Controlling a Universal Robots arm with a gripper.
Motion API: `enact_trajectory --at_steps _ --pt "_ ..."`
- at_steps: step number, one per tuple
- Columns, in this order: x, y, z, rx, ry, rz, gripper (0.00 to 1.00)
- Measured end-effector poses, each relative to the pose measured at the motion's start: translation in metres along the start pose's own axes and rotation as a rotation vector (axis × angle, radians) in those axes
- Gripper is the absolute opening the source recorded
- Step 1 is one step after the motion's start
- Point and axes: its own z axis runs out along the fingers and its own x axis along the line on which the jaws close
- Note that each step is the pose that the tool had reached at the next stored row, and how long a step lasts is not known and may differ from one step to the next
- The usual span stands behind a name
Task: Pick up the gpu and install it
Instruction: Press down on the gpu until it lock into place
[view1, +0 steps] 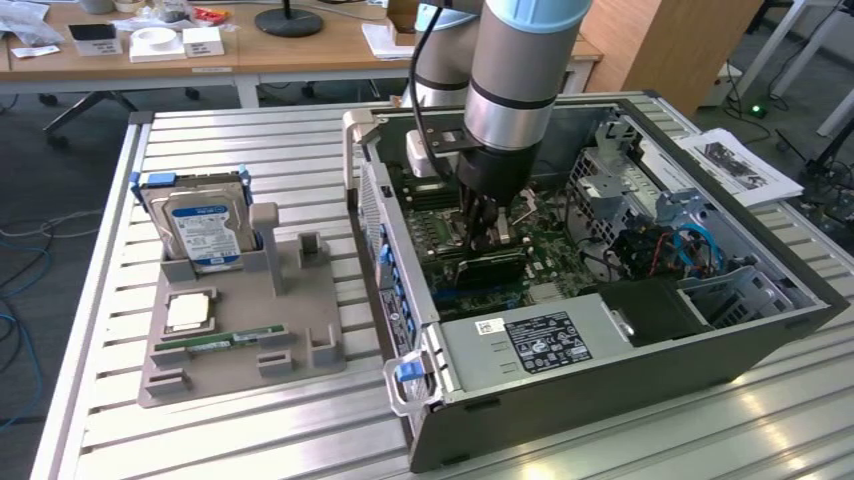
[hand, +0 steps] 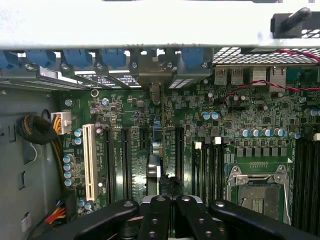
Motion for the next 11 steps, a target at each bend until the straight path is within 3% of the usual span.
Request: enact_trajectory --at_steps 11 --pt "0.0001 0.0008 0.0017 0.0000 0.0003 0.000 0.11"
